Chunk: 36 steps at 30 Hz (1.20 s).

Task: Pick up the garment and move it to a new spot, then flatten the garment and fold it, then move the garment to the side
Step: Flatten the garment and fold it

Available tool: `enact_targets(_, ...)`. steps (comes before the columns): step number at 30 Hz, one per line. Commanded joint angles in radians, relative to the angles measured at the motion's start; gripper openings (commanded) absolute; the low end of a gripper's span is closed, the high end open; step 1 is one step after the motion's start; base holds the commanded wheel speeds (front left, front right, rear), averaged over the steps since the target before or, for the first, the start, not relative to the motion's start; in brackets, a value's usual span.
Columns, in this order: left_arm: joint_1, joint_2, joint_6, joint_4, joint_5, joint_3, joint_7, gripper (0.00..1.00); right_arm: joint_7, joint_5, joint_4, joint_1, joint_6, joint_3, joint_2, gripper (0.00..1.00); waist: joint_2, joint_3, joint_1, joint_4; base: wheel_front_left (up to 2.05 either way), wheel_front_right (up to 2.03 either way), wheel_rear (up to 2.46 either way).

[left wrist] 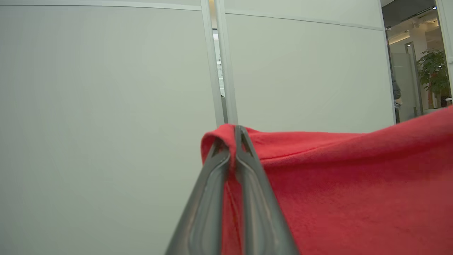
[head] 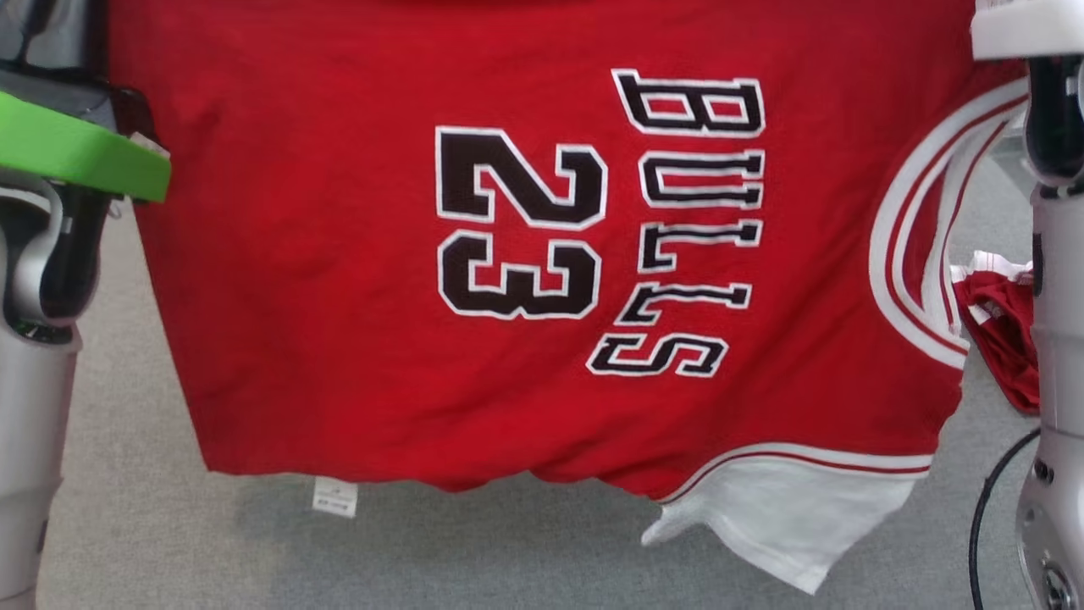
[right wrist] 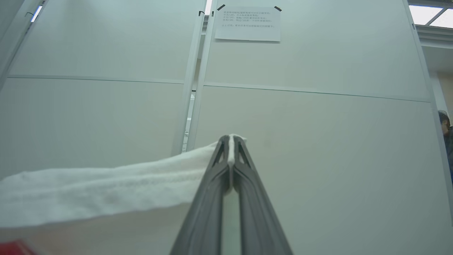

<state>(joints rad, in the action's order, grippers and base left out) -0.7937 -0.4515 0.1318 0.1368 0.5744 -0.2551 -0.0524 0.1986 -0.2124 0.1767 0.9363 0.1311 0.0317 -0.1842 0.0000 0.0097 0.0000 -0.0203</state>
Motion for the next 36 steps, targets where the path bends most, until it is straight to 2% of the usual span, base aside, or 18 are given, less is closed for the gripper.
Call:
enact_targets(1,-0.034,-0.016,-0.002,0.021,0.011,0.011,0.007,0.00,-0.007,0.025,0.027,0.046,-0.001,-0.001,0.007,0.00,0.0000,0.081,0.0000,-0.001,0.00,0.00,0.00)
enact_targets(6,-0.114,-0.020,-0.002,0.125,0.029,0.012,-0.013,0.00,0.016,0.133,0.149,0.191,-0.001,0.015,0.055,0.00,0.0000,0.202,0.0000,-0.003,0.00,0.00,0.00)
enact_targets(11,-0.257,-0.045,-0.002,0.256,0.012,-0.008,-0.092,0.00,0.055,0.275,0.238,0.361,-0.001,0.071,0.103,0.00,0.0000,0.314,0.0000,-0.012,0.00,0.00,0.00)
enact_targets(15,-0.372,-0.051,-0.002,0.349,0.008,-0.015,-0.166,0.00,0.066,0.361,0.265,0.460,-0.001,0.119,0.125,0.00,0.0000,0.365,0.0000,-0.014,0.00,0.00,0.00)
enact_targets(18,-0.408,-0.043,-0.002,0.394,0.017,-0.028,-0.196,0.00,0.067,0.382,0.243,0.483,-0.001,0.130,0.129,0.00,0.0000,0.388,0.0000,-0.012,0.00,0.00,0.00)
enact_targets(23,-0.317,-0.024,-0.002,0.435,0.049,-0.031,-0.214,0.00,0.067,0.320,0.217,0.369,-0.001,0.118,0.130,0.00,0.0000,0.404,0.0000,-0.011,0.00,0.00,0.00)
enact_targets(27,-0.138,0.009,-0.002,0.430,0.041,-0.021,-0.212,0.00,0.067,0.280,0.206,0.193,-0.001,0.082,0.131,0.00,0.0000,0.406,0.0000,-0.015,0.00,0.00,0.00)
enact_targets(29,-0.031,0.046,-0.002,0.442,0.051,-0.012,-0.212,0.00,0.067,0.272,0.212,0.091,-0.001,0.054,0.130,0.00,0.0000,0.400,0.0000,-0.018,0.00,0.00,0.00)
enact_targets(36,0.285,0.182,-0.002,0.483,0.050,0.054,-0.212,0.00,0.067,0.114,0.216,-0.297,-0.001,0.031,0.131,0.00,0.0000,0.348,0.0000,-0.020,0.00,0.00,0.00)
